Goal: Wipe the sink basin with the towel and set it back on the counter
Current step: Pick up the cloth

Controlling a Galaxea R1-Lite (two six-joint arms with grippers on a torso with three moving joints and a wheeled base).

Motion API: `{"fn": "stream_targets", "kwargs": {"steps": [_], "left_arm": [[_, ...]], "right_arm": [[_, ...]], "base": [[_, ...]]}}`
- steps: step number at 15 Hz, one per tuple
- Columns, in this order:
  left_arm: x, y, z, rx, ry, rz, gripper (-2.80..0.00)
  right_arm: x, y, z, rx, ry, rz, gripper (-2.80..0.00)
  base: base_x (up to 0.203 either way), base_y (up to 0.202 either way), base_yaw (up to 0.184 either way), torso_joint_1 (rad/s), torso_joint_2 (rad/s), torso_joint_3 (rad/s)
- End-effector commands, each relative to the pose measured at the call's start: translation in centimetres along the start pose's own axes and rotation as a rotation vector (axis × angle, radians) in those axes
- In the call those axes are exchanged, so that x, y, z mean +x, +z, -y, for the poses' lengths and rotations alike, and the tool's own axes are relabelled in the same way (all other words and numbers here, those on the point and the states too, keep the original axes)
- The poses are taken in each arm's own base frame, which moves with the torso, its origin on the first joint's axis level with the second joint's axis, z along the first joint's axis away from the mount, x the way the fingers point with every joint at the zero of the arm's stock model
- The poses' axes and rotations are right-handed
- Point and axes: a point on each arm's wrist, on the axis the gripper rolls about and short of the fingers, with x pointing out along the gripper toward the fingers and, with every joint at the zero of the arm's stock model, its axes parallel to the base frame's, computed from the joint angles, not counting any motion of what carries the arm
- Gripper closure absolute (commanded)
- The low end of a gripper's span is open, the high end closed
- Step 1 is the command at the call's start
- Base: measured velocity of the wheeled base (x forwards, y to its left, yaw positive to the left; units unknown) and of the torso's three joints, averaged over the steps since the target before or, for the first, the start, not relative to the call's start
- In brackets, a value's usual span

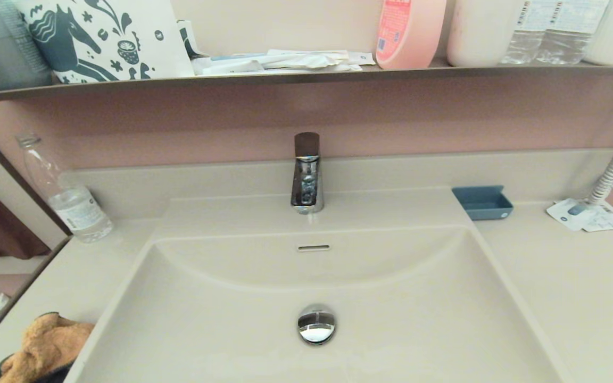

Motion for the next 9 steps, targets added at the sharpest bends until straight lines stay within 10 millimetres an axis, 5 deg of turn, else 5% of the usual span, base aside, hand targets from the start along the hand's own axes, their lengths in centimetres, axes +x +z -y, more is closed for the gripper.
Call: {"fn": "stream_targets", "kwargs": {"steps": [1,4,9], "left_arm": [[0.0,0.0,0.0,0.0,-0.001,0.0,0.0],[0.0,0.0,0.0,0.0,0.0,0.0,0.0],[0.0,0.0,0.0,0.0,-0.001,0.0,0.0]], "right_arm": [[-4.7,-0.8,2.7,0.047,-0.066,0.098,0.0],[-7.8,-3.9,3.9,0.02,-0.122,0.069,0.0],[-8.9,-9.9,3.9,0.005,0.082,0.046,0.0]], "base": [[0.0,0.0,0.0,0.0,0.0,0.0],[0.0,0.0,0.0,0.0,0.0,0.0],[0.0,0.0,0.0,0.0,0.0,0.0]]}}
